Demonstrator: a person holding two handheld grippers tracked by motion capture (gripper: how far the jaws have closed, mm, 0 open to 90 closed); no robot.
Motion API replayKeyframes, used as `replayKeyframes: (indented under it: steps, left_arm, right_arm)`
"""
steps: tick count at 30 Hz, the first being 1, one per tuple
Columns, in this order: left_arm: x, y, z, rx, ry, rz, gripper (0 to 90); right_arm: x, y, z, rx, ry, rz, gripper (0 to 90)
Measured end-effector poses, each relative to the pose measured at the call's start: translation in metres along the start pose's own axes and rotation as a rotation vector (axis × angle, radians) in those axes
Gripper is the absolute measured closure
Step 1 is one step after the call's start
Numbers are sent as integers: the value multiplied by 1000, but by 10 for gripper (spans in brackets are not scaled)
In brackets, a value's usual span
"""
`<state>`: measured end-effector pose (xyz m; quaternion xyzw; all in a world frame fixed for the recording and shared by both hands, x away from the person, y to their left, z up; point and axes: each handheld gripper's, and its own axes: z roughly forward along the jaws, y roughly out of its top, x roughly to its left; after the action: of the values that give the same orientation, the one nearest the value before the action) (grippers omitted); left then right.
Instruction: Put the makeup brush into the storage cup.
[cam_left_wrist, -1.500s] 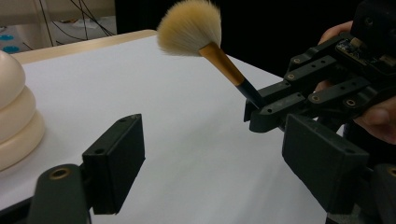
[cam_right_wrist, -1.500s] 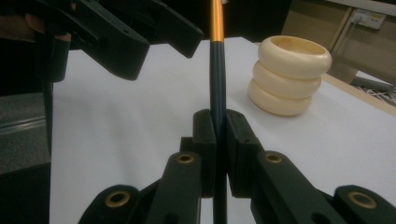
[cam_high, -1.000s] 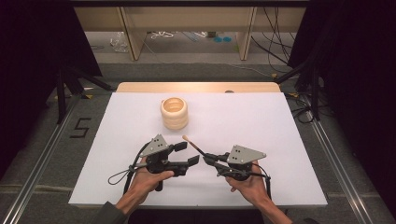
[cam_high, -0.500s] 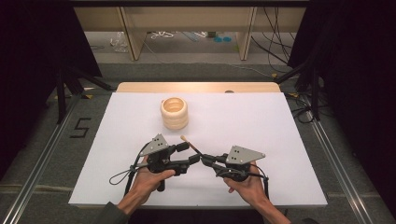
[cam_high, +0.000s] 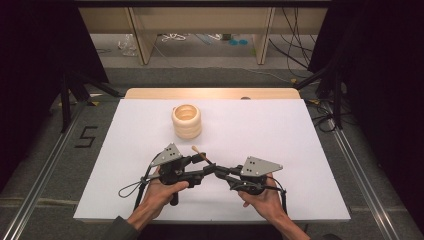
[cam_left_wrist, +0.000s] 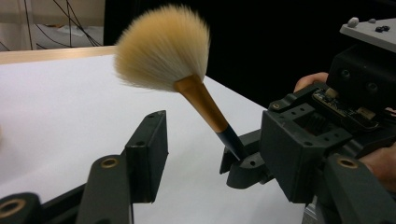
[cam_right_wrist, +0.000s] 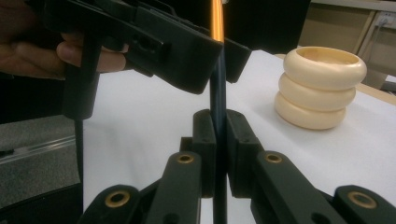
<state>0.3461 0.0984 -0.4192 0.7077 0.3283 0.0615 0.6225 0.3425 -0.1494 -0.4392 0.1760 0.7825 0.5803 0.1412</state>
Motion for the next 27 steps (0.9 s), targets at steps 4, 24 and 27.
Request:
replayKeyframes:
  steps: [4,24,27]
  left_arm:
    - [1,0,0,-4,-8,1,450]
    - [1,1,1,-18,-26,-22,543]
    - [1,1,1,-17,-38,-8,555]
  right_arm:
    - [0,0,0,-6,1,1,844]
    - [2,1,2,-27,9,-6,844]
    - [3,1,2,-32,5,-5,844]
